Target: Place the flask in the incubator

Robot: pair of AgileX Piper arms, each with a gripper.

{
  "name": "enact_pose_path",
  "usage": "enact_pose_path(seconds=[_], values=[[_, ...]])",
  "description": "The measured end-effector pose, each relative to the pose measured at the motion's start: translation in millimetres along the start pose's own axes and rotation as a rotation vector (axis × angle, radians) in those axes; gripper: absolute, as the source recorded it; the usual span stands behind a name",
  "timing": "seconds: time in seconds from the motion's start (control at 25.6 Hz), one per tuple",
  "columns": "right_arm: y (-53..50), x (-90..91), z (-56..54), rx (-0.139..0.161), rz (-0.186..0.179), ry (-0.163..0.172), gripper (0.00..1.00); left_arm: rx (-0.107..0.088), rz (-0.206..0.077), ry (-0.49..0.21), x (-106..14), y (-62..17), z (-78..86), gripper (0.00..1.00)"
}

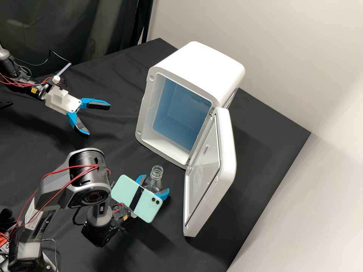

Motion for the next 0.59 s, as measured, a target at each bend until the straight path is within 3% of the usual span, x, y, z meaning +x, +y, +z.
enact_pose_path(seconds=[0.31, 0.51, 0.59], values=[[6.2, 13.4, -5.4, 0.036, 0.051, -0.025, 0.0, 0.0, 0.0, 0.001, -0.1, 0.1, -0.4, 1.0], [14.2, 21.8, -8.9, 0.065, 0.092, -0.018, 0.0, 0.0, 0.0, 0.001, -0.1, 0.1, -0.4, 1.0], [17.2, 24.9, -9.9, 0.063, 0.107, -0.016, 0.0, 0.0, 0.0, 0.001, -0.1, 0.1, -0.4, 1.0]])
